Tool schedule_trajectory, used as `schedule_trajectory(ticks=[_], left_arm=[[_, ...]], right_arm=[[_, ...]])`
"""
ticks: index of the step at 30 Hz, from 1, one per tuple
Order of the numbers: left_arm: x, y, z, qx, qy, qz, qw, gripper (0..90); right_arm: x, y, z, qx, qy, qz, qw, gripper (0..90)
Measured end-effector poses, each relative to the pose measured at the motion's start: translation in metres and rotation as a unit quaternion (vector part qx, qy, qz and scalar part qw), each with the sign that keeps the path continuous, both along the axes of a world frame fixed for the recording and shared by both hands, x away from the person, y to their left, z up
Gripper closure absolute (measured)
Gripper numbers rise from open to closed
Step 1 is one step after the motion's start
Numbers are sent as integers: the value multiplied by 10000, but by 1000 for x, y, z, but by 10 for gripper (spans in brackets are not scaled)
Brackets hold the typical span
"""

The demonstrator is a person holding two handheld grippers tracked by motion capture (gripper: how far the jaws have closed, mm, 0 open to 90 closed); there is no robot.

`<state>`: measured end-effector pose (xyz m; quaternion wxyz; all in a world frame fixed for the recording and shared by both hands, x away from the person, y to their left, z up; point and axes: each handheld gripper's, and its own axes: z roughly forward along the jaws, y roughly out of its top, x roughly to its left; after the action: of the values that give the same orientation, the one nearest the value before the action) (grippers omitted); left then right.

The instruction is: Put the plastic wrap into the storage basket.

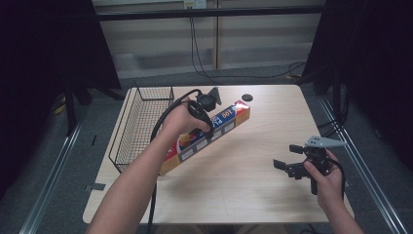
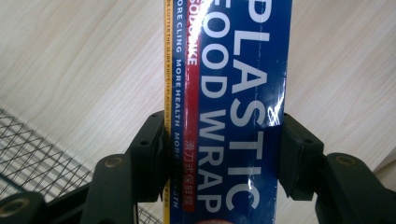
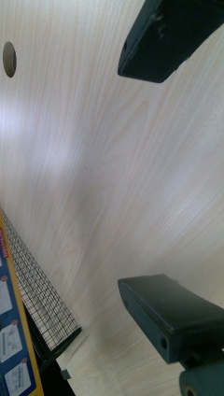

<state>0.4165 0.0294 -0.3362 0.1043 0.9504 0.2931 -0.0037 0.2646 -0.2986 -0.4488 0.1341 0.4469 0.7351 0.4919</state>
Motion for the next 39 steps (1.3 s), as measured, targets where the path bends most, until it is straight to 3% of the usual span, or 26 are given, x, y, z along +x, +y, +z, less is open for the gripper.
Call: schedule_trajectory(ticks=[7, 14, 17, 25, 28, 33, 39], left_arm=[[-1, 9, 9, 9, -3, 404, 9992, 440], [0, 14, 16, 72, -31, 589, 9982, 440], [1, 18, 17, 63, -27, 831, 9965, 440], [4, 28, 20, 96, -36, 1103, 9938, 440], [4, 32, 22, 74, -52, 1277, 9918, 440], [4, 37, 25, 128, -50, 1330, 9910, 440], [4, 43, 29, 95, -13, 1561, 9877, 441]], right_arm=[[0, 2, -1, -50, 23, 21, 10000, 9], [0, 4, -1, -51, 22, 38, 10000, 9], [0, 4, -1, -66, 18, 52, 10000, 9], [0, 5, -2, -66, 68, 105, 9999, 9], [0, 6, -2, -70, 89, 130, 9999, 9], [0, 6, -3, -102, 90, 123, 9998, 9], [0, 8, -3, -100, 133, 270, 9995, 9]])
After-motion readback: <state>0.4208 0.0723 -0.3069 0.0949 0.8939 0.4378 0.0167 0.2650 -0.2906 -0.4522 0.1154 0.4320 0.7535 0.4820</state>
